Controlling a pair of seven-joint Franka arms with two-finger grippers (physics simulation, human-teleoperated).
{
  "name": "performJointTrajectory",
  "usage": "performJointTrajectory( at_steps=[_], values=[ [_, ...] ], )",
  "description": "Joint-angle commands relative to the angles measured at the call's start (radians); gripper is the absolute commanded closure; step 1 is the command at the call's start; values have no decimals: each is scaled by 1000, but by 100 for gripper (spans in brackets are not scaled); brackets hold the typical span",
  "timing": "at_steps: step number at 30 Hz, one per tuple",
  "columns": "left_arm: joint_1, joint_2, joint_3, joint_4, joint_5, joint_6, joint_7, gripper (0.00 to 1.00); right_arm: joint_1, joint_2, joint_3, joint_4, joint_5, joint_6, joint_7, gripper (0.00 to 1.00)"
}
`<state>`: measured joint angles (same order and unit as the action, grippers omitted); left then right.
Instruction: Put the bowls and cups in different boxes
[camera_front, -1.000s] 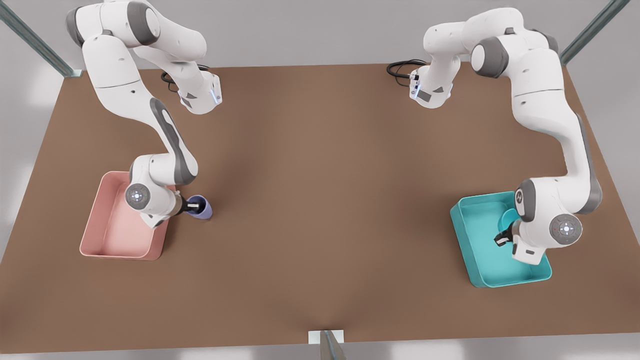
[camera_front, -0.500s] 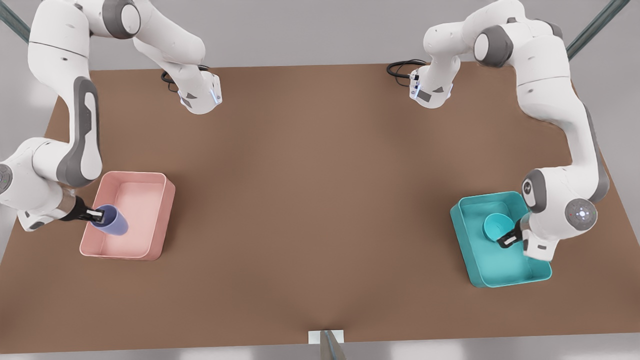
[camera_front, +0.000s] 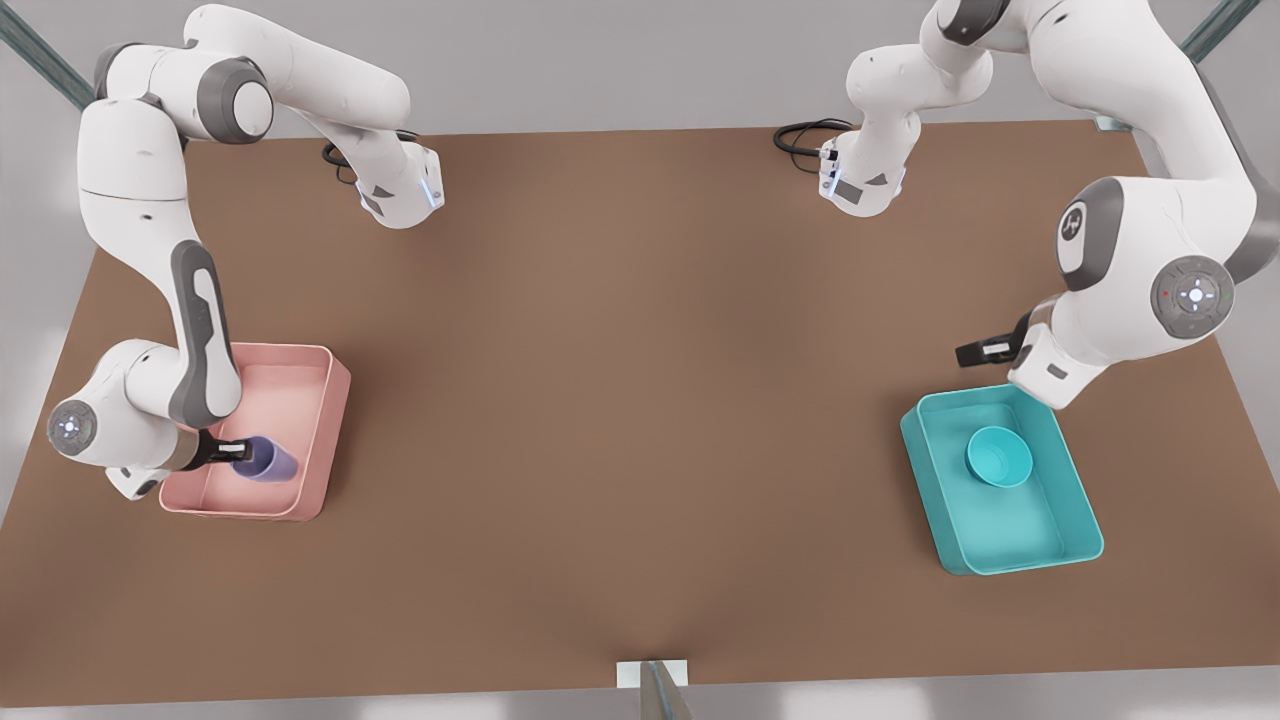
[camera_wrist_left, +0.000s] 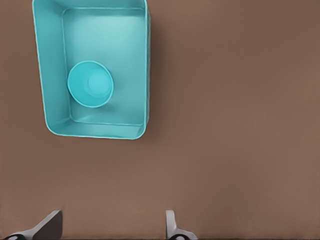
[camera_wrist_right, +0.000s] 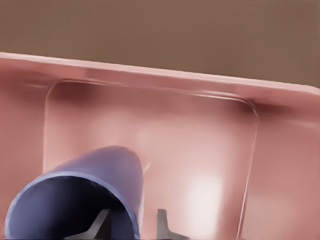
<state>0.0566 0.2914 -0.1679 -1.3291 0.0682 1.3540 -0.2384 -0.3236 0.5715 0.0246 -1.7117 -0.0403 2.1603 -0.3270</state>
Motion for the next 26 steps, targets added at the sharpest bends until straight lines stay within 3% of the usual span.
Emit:
performJointTrajectory(
  at_steps=[1,8,11,13,17,21,23,26],
  values=[
    [0,-2,-1,-1,-7,-59,172,0,0,-1,0,1,34,6,-178,0],
    [5,3,-1,-1,-4,-55,172,0,0,-71,9,3,36,-112,-176,0],
    [5,3,-1,-1,-2,-55,172,0,18,-223,15,18,39,-309,-169,0],
    [5,5,-1,-1,-2,-55,172,0,26,-312,63,38,52,-385,-153,0],
    [5,2,-1,-1,1,-55,172,0,127,-324,81,245,46,-723,270,0],
    [5,3,-1,-1,1,-55,172,0,159,-536,95,164,42,-789,359,0],
    [5,3,-1,-1,1,-55,172,0,147,-525,84,115,39,-703,358,0],
    [5,3,-1,-1,1,-55,174,0,149,-513,86,132,26,-718,378,0]
  ],
)
